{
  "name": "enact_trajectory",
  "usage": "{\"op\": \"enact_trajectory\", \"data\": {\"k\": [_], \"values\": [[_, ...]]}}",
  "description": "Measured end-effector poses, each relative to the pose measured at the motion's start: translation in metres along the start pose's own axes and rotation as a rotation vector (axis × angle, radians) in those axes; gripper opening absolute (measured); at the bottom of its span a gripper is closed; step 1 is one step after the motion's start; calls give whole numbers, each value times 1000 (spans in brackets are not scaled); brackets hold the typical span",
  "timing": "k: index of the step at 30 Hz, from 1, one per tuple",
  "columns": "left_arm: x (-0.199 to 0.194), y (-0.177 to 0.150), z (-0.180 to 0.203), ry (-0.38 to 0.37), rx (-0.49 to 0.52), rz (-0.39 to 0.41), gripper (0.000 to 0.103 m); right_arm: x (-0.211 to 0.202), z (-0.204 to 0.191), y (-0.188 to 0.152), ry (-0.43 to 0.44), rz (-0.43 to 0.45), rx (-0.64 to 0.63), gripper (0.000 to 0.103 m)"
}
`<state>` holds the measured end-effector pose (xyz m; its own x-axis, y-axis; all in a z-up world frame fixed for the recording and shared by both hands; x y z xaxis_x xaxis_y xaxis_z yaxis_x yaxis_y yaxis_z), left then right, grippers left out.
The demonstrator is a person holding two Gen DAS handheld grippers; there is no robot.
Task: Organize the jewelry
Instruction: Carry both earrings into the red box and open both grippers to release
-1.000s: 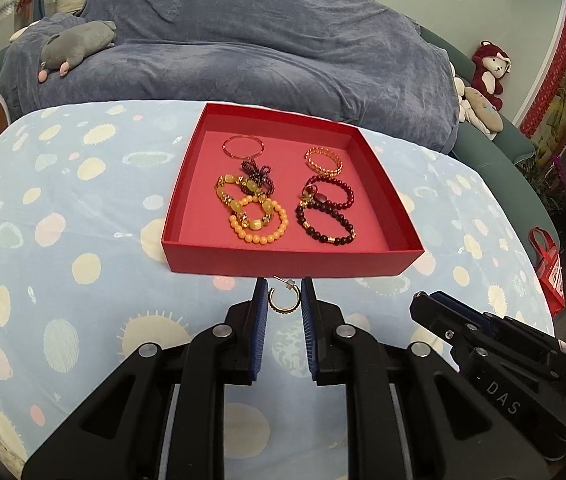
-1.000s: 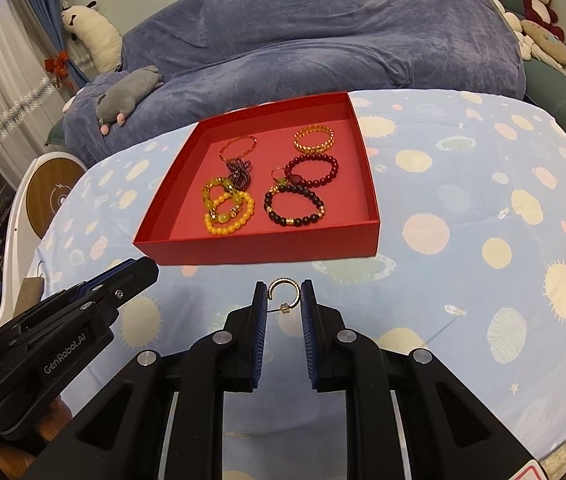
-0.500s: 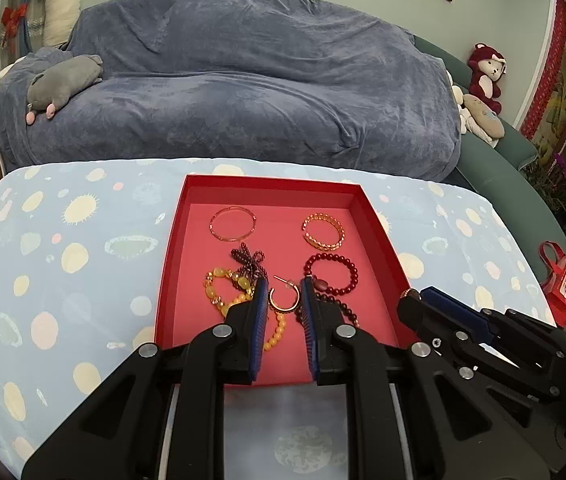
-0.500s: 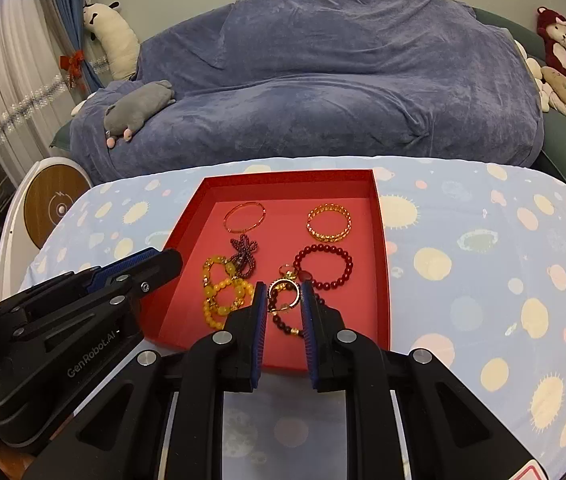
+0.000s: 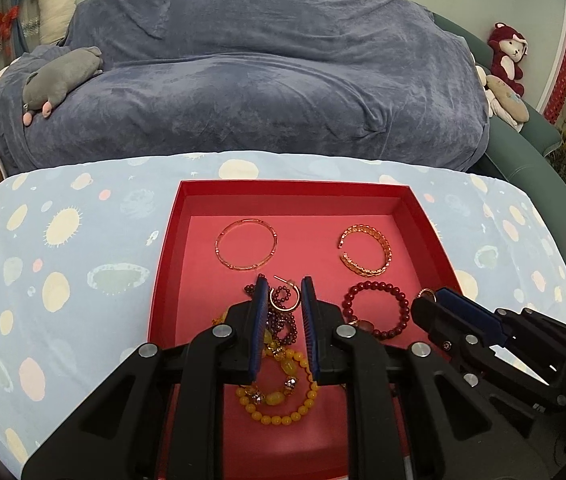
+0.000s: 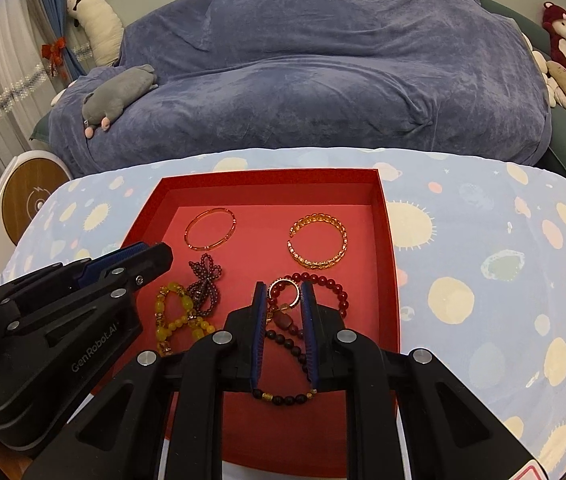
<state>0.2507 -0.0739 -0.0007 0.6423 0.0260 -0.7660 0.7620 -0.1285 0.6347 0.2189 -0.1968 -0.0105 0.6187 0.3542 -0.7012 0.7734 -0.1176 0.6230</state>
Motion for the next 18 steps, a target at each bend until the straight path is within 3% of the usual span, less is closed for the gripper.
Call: {"op": "enact_trajectory", "data": {"k": [18], "values": [[41,-5,7,17,15,-51,17,34,12,3,-15,-36,7,16]]}}
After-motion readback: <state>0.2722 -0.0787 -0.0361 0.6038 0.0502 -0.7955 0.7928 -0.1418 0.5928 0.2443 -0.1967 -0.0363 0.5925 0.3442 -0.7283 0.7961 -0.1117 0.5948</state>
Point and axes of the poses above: each gripper's, at about its wrist camera, not at the fingertips, and x roughly the way its jaws point, z to its right, y to its top, the point moved 3 cm from there along x, roughly the way its jaws point, and after that the axes turned 15 degrees about y, right-handed, at the moved point
